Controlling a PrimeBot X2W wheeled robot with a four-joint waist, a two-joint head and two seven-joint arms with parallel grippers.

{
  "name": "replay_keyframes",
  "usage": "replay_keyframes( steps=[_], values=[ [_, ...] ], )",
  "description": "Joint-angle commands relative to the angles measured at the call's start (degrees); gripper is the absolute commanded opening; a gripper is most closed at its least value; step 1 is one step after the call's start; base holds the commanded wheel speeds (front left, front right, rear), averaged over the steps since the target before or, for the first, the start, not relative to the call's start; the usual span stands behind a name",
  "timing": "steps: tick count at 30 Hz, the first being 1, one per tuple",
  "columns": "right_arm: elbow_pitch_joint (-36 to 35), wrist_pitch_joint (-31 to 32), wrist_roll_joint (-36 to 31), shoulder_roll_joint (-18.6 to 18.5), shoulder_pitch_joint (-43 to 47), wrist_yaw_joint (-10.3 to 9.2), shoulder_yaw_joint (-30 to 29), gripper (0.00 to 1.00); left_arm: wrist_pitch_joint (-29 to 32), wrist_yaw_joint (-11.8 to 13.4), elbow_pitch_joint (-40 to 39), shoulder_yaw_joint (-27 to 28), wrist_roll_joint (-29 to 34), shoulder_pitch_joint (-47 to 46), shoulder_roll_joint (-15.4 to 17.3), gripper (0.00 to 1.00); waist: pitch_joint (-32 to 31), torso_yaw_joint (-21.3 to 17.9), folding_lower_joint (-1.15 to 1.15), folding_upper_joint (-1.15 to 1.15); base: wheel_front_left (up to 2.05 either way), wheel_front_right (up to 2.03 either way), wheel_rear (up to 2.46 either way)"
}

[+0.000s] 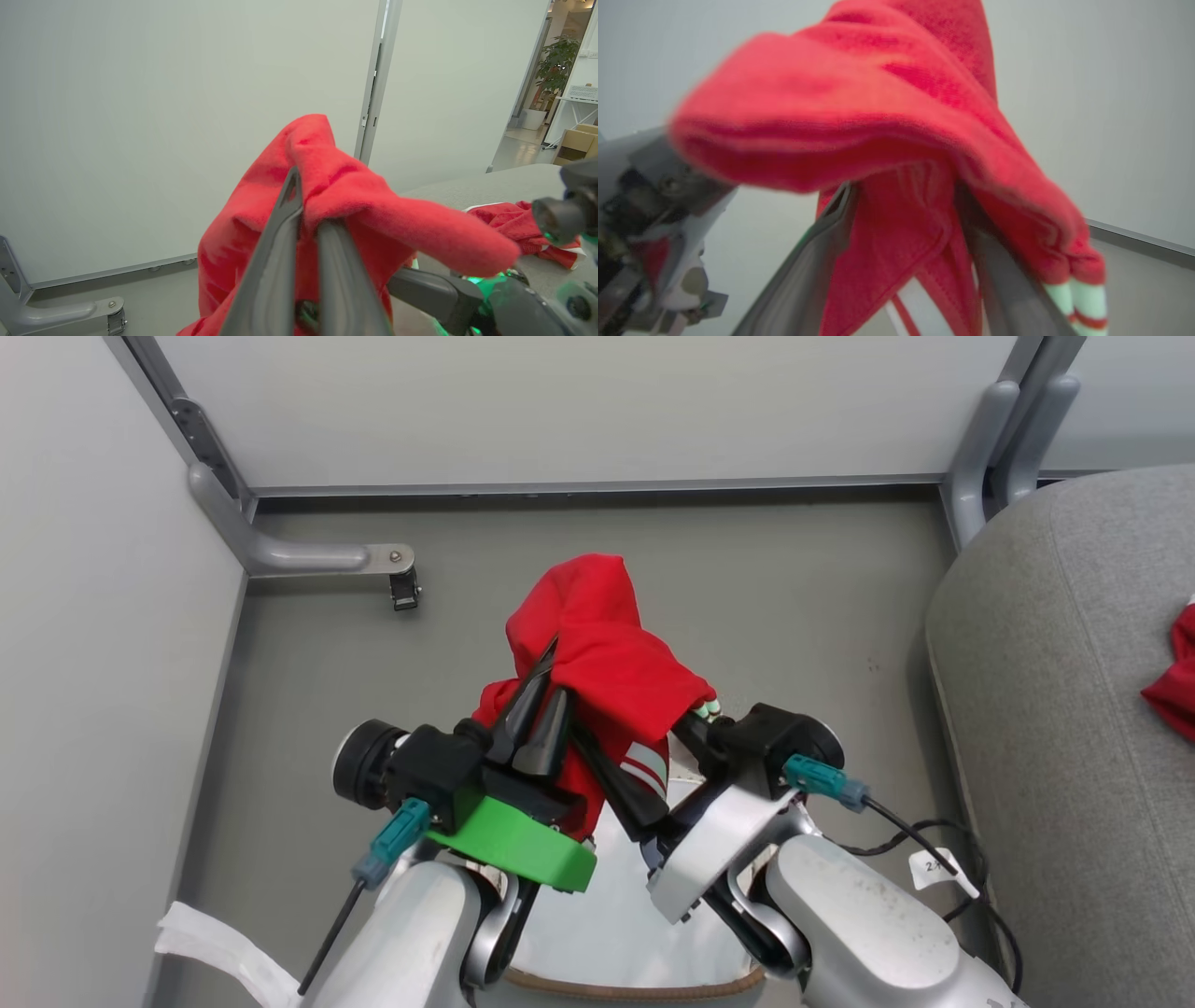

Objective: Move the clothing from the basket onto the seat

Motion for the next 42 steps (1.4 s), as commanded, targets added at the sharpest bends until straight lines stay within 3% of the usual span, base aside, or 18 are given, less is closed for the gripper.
replay_keyframes(
  steps=[1, 12, 14, 15, 32, 42],
  values=[
    [0.91, -0.10, 0.91, -0.27, -0.47, -0.06, 0.93, 0.00, -0.05, 0.31, 0.02, -0.03, -0.58, -0.79, 0.14, 0.00, -0.10, 0.04, 0.00, 0.00, 0.00, 0.00, 0.00],
    [1.70, -0.10, 3.01, -0.26, 1.43, -0.06, 2.48, 0.00, -0.04, 1.99, 5.23, 2.40, 0.56, 0.16, 0.14, 0.00, -0.25, -4.03, 0.00, 0.00, 0.00, 0.00, 0.00],
    [1.52, -0.10, 3.25, -0.28, 2.23, -0.06, 2.31, 0.00, -0.04, 2.51, 6.05, 3.24, 0.84, 0.53, 0.14, 0.75, -0.38, -5.91, 0.00, 0.00, 0.00, 0.00, 0.00],
    [1.48, -0.10, 3.35, -0.28, 2.49, -0.06, 2.27, 0.00, -0.05, 2.62, 6.16, 3.70, 0.79, 0.72, 0.13, 1.00, -0.43, -6.74, 0.00, 0.00, 0.00, 0.00, 0.00],
    [-3.46, -0.10, 1.02, -0.21, 6.86, -0.06, -4.37, 0.00, -0.04, 1.14, 9.23, 8.42, 6.21, 1.74, 0.19, 1.00, 1.78, -25.56, 0.00, 0.00, 0.00, 0.00, 0.00],
    [-4.47, -0.11, -0.21, -0.21, 8.66, -0.06, -7.50, 0.00, -0.04, -0.33, 6.30, 10.17, 11.40, 3.52, 0.21, 1.00, 3.00, -36.49, 0.00, 0.00, 0.00, 0.00, 0.00]
  ],
)
